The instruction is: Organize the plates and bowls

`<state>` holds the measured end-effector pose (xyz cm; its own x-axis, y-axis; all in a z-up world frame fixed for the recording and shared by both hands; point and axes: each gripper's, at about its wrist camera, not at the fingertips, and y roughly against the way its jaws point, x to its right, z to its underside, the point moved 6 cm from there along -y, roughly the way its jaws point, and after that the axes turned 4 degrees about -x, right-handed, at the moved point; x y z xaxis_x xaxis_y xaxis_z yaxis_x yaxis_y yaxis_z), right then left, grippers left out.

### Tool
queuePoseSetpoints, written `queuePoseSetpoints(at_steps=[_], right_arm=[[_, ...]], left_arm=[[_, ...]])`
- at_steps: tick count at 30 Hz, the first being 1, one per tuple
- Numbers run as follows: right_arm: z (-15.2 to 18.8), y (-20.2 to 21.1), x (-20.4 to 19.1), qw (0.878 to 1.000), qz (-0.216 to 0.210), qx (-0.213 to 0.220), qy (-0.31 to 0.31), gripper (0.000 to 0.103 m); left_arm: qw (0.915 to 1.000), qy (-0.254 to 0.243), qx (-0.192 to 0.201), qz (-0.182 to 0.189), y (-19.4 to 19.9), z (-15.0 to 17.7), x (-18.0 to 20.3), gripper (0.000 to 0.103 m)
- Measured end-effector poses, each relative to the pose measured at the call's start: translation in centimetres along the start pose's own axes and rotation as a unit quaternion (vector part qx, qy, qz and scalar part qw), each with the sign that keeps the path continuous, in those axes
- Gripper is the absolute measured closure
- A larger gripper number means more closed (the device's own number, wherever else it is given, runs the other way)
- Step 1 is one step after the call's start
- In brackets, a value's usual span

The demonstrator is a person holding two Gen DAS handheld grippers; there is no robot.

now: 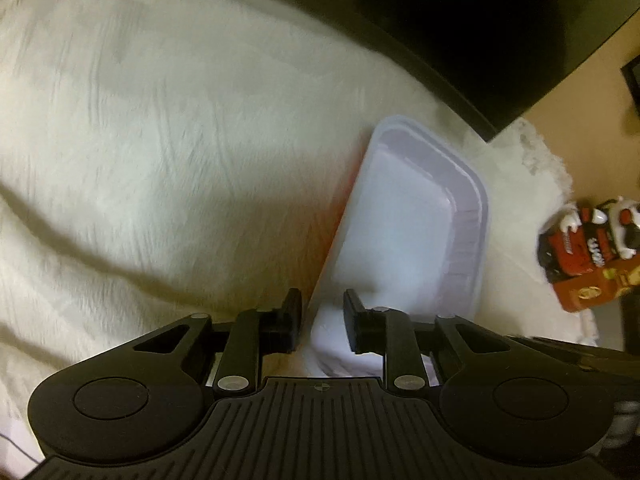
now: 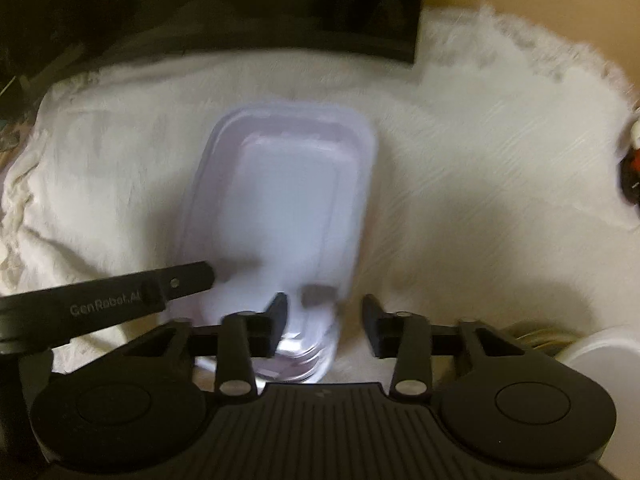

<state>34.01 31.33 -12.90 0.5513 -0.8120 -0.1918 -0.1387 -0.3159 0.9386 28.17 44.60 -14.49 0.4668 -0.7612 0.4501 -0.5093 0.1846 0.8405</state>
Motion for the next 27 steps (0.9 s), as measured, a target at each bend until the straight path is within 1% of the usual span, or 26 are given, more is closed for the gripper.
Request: queuePoseSetpoints(at_steps=[3,7,11,15,18,20,22,24,26,27], right_arm=[[0.6,0.6,-0.9,1.000,-0.014,0.009,0.013,0.073],[2.5,2.3,-2.3,0.998,-0.028,0.020,0.047,0.073],[5.2,3.5,-3.8,0.996,-0.041,0.028,0.079,0.072],[8.2,3.8,-4.6,0.994,-0.039,0.029,0.101,0.072],[10.1,3.5,-4.8,0.993,-0.045,0.020,0.109,0.072],[11.4,3.1,-4.4,0.993,-0.055,0.008,0.101,0.072],[12.3,2.8,-4.0,0.994,-0.056,0.004,0.094,0.072],[12.9,2.6,-3.7,0.994,-0.046,0.009,0.097,0.072],[13.4,2.3,-3.7,0.993,-0.022,0.019,0.114,0.072],[13.6,2.2,-3.7,0.992,-0.015,0.021,0.124,0.072]], left_arm=[[1.0000,-0.008,0.002,0.001,1.4,1.2,-0.6,0.078],[0.9998,0.005,-0.011,0.013,3.4,3.7,-1.9,0.078],[0.9995,0.010,-0.029,0.007,4.9,6.8,-2.8,0.078],[0.9990,0.007,-0.044,-0.003,5.5,9.5,-3.3,0.078],[0.9984,-0.002,-0.052,-0.022,5.5,11.4,-3.4,0.078],[0.9982,-0.002,-0.055,-0.025,5.4,12.5,-3.5,0.078],[0.9985,0.010,-0.051,-0.019,5.4,12.9,-3.8,0.078],[0.9991,0.018,-0.036,-0.013,5.7,12.7,-4.1,0.078],[0.9993,0.011,-0.014,-0.033,6.1,12.3,-4.3,0.078],[0.9990,0.008,-0.010,-0.042,6.1,12.1,-4.4,0.078]])
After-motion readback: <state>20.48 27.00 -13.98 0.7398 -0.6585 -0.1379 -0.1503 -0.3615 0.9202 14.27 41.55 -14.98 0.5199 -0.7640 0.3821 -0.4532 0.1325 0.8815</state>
